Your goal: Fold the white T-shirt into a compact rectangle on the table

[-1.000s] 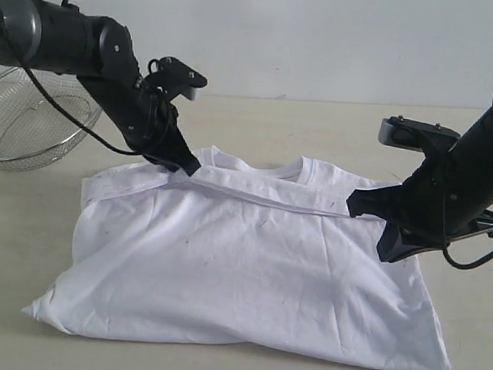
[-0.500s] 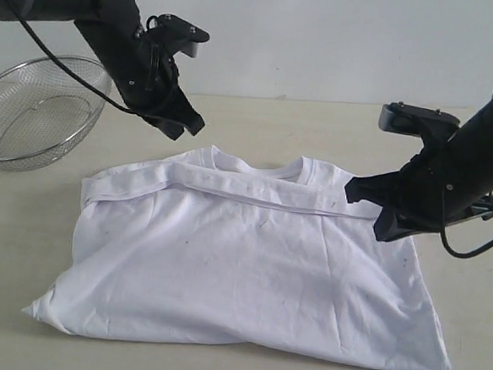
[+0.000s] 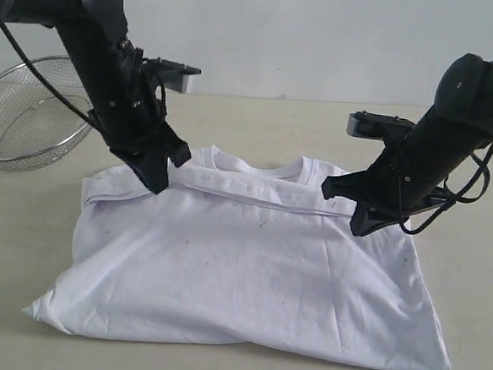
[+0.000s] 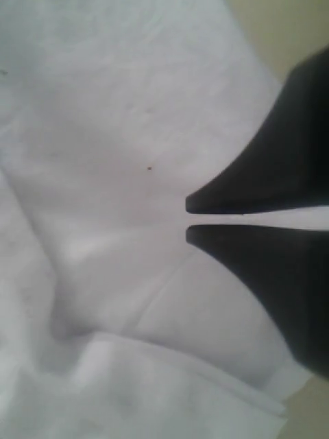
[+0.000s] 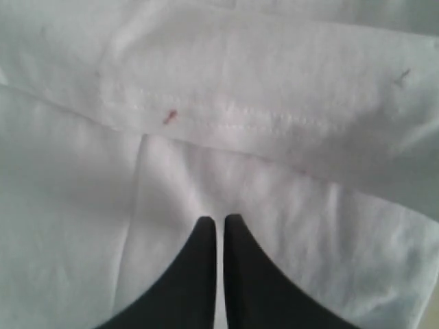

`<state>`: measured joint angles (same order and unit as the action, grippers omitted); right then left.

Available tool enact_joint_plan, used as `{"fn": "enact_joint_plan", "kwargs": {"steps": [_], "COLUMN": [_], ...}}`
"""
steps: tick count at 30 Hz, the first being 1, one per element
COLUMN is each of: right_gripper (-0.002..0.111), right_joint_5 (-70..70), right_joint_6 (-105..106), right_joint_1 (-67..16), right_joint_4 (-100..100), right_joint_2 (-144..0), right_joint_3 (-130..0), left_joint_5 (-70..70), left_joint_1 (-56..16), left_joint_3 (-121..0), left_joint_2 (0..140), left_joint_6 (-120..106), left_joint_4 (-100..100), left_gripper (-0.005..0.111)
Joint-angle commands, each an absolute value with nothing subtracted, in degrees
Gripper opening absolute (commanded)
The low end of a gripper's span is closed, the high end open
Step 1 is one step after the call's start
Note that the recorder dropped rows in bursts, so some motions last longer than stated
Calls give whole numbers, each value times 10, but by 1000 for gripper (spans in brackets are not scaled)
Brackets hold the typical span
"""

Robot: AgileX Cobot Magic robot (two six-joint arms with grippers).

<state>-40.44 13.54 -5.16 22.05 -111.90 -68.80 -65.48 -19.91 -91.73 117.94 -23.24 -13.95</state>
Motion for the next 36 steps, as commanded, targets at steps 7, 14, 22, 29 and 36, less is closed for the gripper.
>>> {"fn": "enact_joint_plan", "kwargs": {"steps": [7,14,22,29,36], "right_gripper": [0,0,0,0,0], "right_joint_5": [-364,-355,-387,-456,-456], "right_joint_6": [135,98,33,30,45], "right_joint_1": [-52,-52,-52,-52,-52], "right_joint_4": [221,214,143,138,155], "right_joint_2": [-1165,-1198,-1215,-1214,-1162], "right_joint_3": [-723,-803,-927,-947,-858], "left_joint_5": [-598,-597,-610,-610,-550], "left_joint_1": [-201,-201,-201,-201,-199], "left_joint_3": [-811,-805,-805,-805,-805], "left_joint_2": [1176,1176,1175,1174,1174], "left_joint_6": [-229,-229,-229,-229,-213], "left_joint_4": [-151,-152,-152,-142,-63], "left_gripper": [4,4,4,4,4]}}
